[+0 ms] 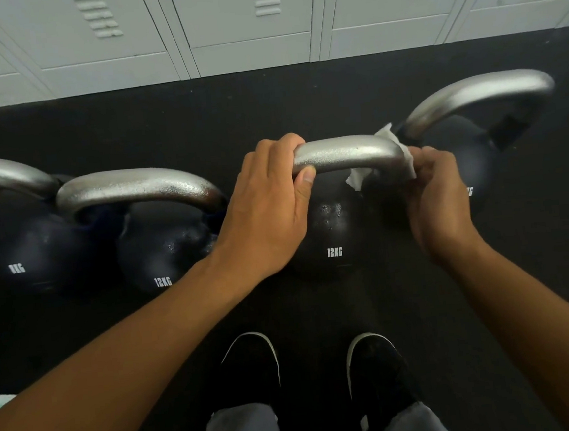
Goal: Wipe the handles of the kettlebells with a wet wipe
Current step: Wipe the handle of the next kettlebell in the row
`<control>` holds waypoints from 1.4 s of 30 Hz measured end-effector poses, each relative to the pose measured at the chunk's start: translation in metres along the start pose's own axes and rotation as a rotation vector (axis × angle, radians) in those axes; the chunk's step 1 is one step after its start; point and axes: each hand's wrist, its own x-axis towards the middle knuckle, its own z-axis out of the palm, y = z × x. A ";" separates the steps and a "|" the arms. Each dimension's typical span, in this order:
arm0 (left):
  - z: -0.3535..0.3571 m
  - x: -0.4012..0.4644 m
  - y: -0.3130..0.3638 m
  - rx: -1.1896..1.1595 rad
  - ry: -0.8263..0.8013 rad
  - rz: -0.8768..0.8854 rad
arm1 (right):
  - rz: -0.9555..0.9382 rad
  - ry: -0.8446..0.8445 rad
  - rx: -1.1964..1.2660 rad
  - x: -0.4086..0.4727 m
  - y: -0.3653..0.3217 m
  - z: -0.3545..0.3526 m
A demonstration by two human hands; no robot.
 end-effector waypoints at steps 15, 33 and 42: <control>0.004 0.000 -0.001 -0.007 0.032 0.001 | -0.238 0.252 -0.166 -0.002 -0.008 0.018; 0.008 0.000 -0.003 0.005 0.063 0.021 | -0.130 0.258 -0.156 0.021 -0.006 0.039; 0.012 -0.001 -0.001 0.008 0.093 0.014 | -0.077 0.339 -0.076 0.007 0.029 0.042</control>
